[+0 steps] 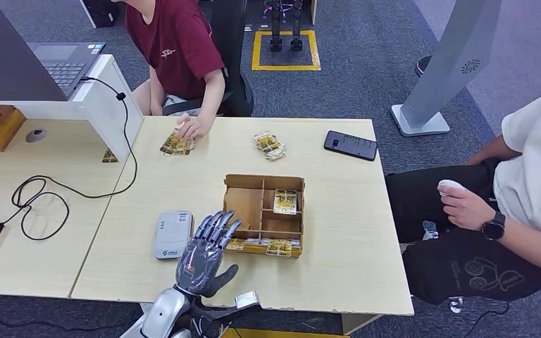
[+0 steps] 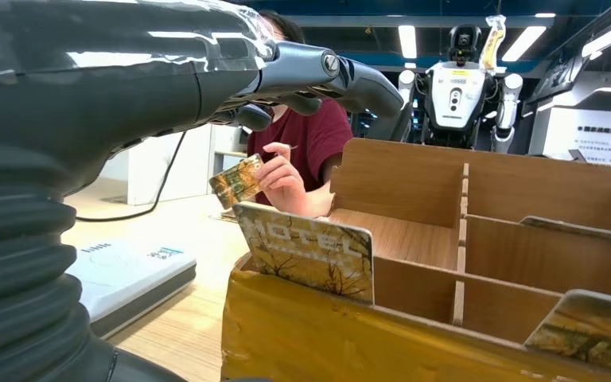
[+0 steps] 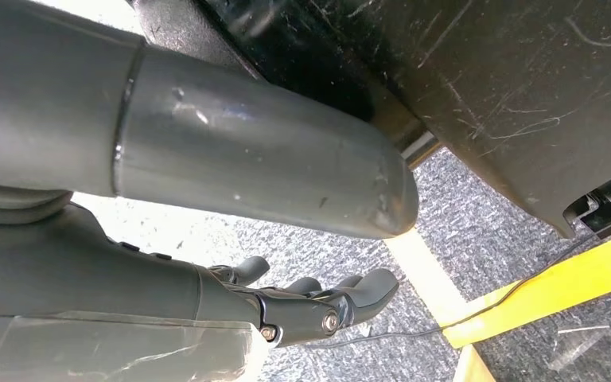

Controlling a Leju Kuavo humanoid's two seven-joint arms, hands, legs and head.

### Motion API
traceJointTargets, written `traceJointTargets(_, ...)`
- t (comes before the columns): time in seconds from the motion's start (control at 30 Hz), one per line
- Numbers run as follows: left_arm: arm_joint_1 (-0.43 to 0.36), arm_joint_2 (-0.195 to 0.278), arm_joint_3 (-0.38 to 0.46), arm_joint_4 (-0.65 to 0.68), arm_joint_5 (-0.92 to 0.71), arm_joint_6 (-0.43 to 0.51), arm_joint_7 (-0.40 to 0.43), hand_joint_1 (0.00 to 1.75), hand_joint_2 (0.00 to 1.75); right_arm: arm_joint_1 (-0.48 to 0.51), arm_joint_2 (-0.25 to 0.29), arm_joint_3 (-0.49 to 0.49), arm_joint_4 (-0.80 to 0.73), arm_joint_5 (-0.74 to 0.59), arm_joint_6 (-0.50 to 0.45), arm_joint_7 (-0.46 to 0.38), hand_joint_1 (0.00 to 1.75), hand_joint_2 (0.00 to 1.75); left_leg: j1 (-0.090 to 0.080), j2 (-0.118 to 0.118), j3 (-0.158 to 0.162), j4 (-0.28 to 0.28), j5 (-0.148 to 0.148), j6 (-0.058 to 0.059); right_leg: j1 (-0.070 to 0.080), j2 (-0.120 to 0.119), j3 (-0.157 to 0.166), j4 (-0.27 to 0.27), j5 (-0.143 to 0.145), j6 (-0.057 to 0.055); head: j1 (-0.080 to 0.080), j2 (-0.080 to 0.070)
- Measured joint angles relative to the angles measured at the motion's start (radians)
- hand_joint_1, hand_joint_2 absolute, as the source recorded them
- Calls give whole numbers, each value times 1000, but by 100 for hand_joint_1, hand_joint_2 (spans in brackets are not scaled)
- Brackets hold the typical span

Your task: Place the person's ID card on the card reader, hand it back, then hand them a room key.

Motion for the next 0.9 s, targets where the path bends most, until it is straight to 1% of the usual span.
traceJointTargets(0.07,0,-4,3,0,8,0,-8,17,175,0,0,0,0,0,0,0,0,0,0,0,0,0,0,0,0,0,0,0,0,0,0,0)
traceJointTargets(0.1,0,-6,4,0,12,0,-11,55,175,0,0,0,0,0,0,0,0,0,0,0,0,0,0,0,0,0,0,0,0,0,0,0)
traceJointTargets(0.13,0,-7,5,0,16,0,-14,99,175,0,0,0,0,0,0,0,0,0,0,0,0,0,0,0,0,0,0,0,0,0,0,0)
traceJointTargets(0.2,0,-10,6,0,21,-2,-15,170,175,0,0,0,0,0,-1,0,0,0,0,0,0,0,0,0,0,0,0,0,0,0,0,0)
traceJointTargets(0.23,0,-11,6,0,23,-3,-15,175,175,0,0,0,0,0,-1,0,0,0,0,0,0,0,0,0,0,0,0,0,0,0,0,0)
traceJointTargets(0.53,0,-11,8,0,55,-7,-20,175,175,0,0,0,0,11,-1,1,0,0,0,0,0,0,0,0,0,0,0,0,0,0,0,0)
traceJointTargets(0.9,-2,-21,25,0,137,-21,-57,175,175,-1,0,-2,0,11,-3,0,0,0,0,0,0,0,0,0,0,0,0,0,0,0,0,0)
